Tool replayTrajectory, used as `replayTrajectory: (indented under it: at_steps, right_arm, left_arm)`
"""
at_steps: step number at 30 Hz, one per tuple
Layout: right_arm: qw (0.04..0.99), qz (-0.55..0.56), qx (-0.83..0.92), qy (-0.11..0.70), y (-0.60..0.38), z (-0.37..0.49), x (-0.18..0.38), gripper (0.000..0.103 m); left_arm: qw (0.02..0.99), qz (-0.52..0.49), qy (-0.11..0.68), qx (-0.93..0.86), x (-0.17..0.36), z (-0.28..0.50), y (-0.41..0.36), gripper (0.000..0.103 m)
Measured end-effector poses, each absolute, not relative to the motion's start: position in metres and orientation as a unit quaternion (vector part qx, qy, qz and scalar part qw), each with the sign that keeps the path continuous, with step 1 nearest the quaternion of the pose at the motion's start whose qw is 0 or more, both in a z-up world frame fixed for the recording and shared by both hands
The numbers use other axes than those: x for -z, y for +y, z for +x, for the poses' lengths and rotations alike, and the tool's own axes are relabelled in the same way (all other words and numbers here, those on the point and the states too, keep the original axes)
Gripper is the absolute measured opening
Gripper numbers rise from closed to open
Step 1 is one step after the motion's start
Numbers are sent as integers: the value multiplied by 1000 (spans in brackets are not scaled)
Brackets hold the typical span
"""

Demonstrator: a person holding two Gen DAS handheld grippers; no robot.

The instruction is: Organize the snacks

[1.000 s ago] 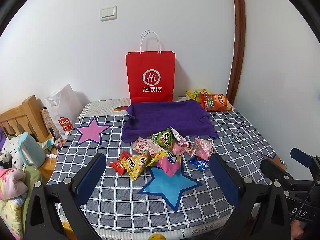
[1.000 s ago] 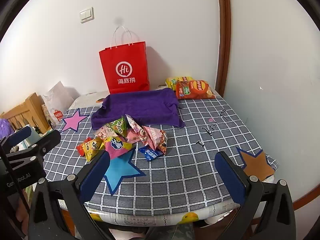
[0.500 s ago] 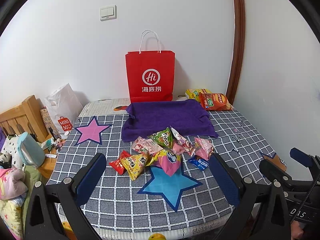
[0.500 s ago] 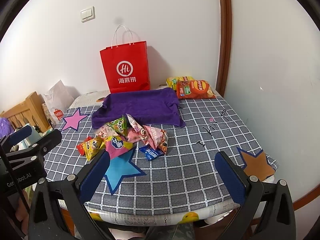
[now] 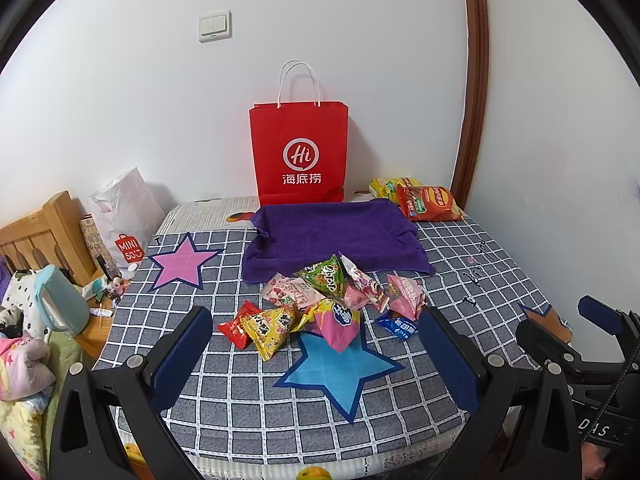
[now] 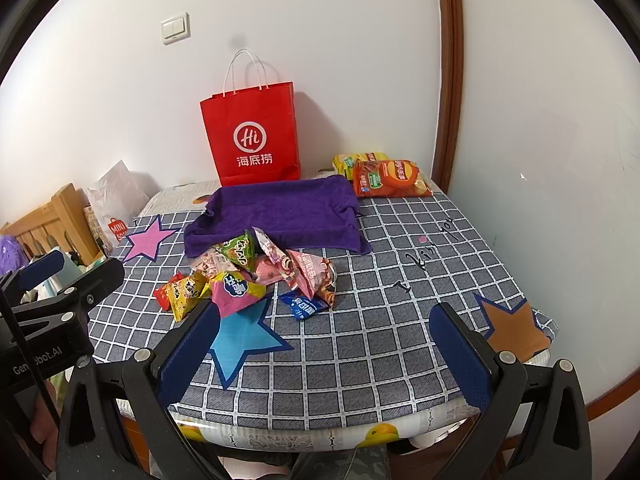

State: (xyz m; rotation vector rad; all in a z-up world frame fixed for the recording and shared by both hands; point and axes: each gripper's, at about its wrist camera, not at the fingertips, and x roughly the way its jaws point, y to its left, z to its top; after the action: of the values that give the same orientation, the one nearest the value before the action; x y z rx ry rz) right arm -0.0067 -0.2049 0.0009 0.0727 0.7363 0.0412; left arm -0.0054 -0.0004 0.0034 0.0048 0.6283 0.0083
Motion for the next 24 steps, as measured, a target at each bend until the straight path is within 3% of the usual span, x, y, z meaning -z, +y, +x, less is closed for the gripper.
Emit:
replayTrajectory:
  at_steps: [24]
  right_arm:
    - [935, 46, -31, 351, -205, 8, 8, 103]
  left_arm:
    - [949, 4, 315, 2, 12, 8, -5, 103]
